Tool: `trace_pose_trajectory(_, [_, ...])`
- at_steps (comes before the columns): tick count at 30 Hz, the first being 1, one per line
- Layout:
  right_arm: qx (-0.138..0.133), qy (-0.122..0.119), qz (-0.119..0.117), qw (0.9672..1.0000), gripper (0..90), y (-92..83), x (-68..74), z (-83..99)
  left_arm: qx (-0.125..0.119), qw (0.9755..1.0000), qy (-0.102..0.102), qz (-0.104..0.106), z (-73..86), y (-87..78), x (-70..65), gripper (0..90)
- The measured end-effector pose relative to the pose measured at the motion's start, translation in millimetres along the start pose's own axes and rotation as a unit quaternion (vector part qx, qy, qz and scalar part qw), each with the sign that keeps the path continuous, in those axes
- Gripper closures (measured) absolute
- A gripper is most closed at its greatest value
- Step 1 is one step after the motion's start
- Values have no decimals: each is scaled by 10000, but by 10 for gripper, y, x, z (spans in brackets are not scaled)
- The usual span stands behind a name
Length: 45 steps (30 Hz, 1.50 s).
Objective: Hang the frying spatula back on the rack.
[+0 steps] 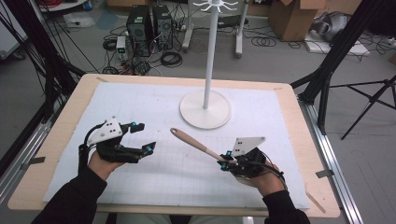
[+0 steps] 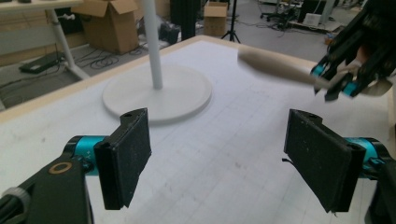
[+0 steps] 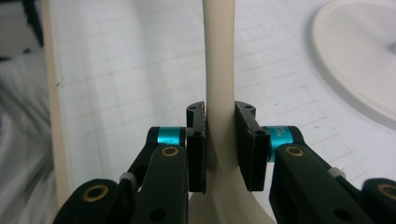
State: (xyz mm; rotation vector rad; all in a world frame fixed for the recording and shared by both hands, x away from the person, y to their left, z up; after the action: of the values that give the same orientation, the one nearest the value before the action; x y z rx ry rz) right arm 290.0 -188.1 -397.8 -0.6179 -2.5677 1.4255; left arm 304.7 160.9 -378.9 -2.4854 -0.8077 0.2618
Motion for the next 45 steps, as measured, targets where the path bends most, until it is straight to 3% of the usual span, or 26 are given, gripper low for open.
trace_pose_trajectory(7, [-398,332,246,9984,753,-47,-62,6,109,9988,-466,-32,446,75,82,232])
trace_pose_trajectory(11, [-799,553,461,9942,754,-82,-121,-15,209,9981,-582,-63,533,86,118,233])
trace_pose_trajectory(17, [-1243,894,829,9847,754,-162,-213,-58,102,9979,-622,-158,549,68,114,229])
trace_pose_trajectory(22, [-1622,1215,1104,9730,754,-300,-334,-112,50,9975,-670,-203,556,76,115,225])
trace_pose_trajectory(29, [-2094,1371,1519,9562,754,-579,-459,-267,71,9976,-666,-147,564,90,107,227])
trace_pose_trajectory(34, [-2228,1416,1735,9488,755,-725,-530,-394,118,9976,-667,-143,576,105,106,227])
trace_pose_trajectory(38, [-2371,1483,1917,9408,755,-827,-584,-492,92,9975,-679,-141,573,99,105,227])
trace_pose_trajectory(45, [-2549,1552,2027,9327,755,-951,-688,-652,61,9975,-691,-112,572,91,107,227])
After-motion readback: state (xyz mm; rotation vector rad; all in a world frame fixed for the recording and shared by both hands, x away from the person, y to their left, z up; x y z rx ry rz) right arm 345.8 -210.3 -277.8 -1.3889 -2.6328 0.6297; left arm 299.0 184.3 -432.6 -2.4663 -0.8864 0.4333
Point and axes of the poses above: each handheld gripper's, and its own axes: y roughly forward along the jaws, z roughly out of its underside, x roughly to its left, the point moved 4 cm from there along y, roughly forward along the jaws, and after that the axes turned 15 degrees about x, right-handed, at the moved point
